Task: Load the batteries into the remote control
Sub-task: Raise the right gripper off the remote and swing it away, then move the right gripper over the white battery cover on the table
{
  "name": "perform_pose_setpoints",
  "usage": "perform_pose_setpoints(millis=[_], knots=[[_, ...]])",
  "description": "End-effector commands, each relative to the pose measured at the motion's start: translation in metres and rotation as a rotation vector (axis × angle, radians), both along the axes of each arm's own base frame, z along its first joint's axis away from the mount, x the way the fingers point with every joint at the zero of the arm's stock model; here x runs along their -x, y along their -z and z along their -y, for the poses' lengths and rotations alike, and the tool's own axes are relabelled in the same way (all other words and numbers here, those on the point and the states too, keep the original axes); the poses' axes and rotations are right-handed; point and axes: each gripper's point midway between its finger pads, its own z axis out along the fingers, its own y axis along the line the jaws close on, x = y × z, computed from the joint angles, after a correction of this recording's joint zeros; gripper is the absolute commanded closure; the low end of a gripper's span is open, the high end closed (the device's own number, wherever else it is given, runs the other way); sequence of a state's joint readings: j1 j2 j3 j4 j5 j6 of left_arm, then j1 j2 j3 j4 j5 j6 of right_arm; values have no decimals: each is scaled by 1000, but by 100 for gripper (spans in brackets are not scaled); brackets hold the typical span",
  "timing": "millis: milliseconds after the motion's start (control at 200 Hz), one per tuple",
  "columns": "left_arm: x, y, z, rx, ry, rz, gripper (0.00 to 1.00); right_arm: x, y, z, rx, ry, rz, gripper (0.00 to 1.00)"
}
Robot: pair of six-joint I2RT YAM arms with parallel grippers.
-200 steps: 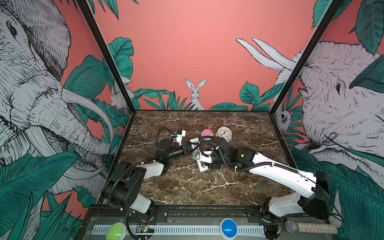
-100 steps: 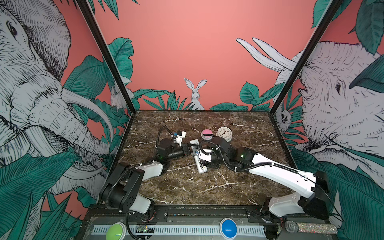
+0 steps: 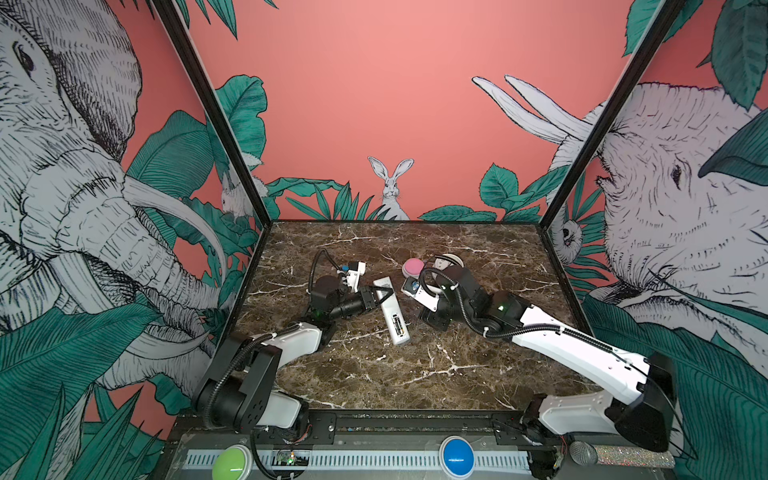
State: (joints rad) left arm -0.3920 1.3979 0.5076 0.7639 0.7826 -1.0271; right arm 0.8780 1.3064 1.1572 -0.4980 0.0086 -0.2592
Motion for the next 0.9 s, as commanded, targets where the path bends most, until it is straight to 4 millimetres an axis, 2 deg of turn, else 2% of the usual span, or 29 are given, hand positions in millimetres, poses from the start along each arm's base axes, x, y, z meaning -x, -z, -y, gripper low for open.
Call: perform_pose_setpoints(millis=[0,165,285,480,605,895], knots=[[2,-6,-5,-9,-8,39,100,-5,2,10,-58,73,-68,37],[3,-4,-7,-22,-12,37,100,-33,21,39,-26,272,-177,37],[4,-2,-9,-33,-15,40,100,-37,27,41,-40,306,-222,37],[6,-4,-11,-27,-11,41,100,-34,44,50,102,161,-193,32],[8,-5,-12,-33,-8,41,100,-40,48,56,90,98,-245,30],[6,-9,-14,-30,-27,38,100,-50,82,48,192,-52,-294,32]])
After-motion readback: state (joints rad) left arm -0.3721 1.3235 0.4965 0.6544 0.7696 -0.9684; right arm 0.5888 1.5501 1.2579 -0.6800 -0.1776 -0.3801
